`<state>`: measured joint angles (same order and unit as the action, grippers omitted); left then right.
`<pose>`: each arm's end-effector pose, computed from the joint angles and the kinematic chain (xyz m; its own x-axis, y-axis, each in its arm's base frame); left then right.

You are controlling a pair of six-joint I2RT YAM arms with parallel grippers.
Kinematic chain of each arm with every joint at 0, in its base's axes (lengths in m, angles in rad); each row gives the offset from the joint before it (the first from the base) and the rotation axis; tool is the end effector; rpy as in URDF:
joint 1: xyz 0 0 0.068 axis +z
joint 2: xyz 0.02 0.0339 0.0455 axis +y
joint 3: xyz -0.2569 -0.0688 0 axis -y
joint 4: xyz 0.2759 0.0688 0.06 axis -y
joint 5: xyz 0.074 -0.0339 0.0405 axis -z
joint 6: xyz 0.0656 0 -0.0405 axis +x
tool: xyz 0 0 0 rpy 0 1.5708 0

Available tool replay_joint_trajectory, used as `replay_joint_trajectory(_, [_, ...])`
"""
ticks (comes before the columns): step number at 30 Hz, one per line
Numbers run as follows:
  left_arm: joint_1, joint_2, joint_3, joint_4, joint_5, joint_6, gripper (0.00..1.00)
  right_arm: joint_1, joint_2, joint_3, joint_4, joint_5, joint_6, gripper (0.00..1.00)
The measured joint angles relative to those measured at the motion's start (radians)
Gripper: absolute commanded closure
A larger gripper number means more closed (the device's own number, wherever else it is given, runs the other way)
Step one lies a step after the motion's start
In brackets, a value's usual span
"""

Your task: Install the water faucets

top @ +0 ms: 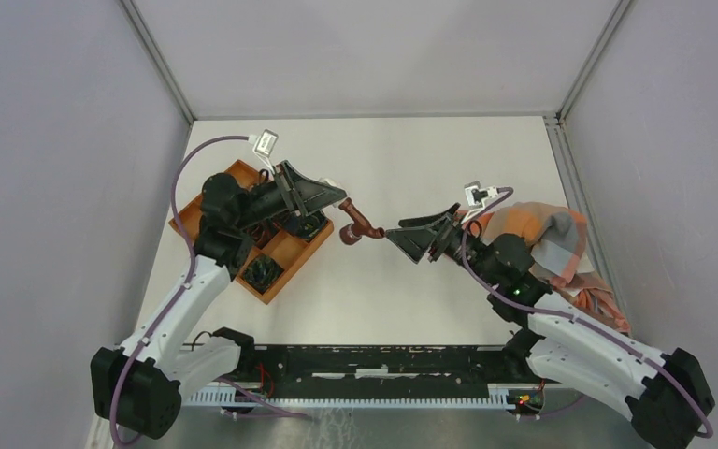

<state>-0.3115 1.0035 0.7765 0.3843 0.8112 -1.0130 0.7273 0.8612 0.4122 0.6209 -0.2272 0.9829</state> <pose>0.2538 -0.1317 0.3452 -0.6785 -0.3953 -0.6192 0.5991 0.1900 -0.7778 0.1867 0.1860 0.2663 -0.6061 0.5459 -0.5785 -0.5575 0.2272 0.7985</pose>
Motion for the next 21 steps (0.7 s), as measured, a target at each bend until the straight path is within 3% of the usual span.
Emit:
replay_joint_trajectory(4, [0.001, 0.008, 0.029, -0.021, -0.025, -0.012, 0.98, 0.039, -0.079, 0.044, -0.067, 0.049, -0.272, 0.02])
replay_joint_trajectory(8, [0.001, 0.017, 0.030, -0.027, -0.045, -0.039, 0.98, 0.065, -0.083, -0.080, 0.116, 0.025, -0.378, 0.02])
replay_joint_trajectory(14, [0.001, 0.025, 0.030, -0.028, -0.050, -0.072, 0.98, 0.167, 0.058, -0.204, 0.368, 0.029, -0.490, 0.02])
replay_joint_trajectory(21, [0.001, 0.024, 0.031, -0.043, -0.050, -0.082, 0.98, 0.298, 0.187, -0.104, 0.447, 0.118, -0.704, 0.02])
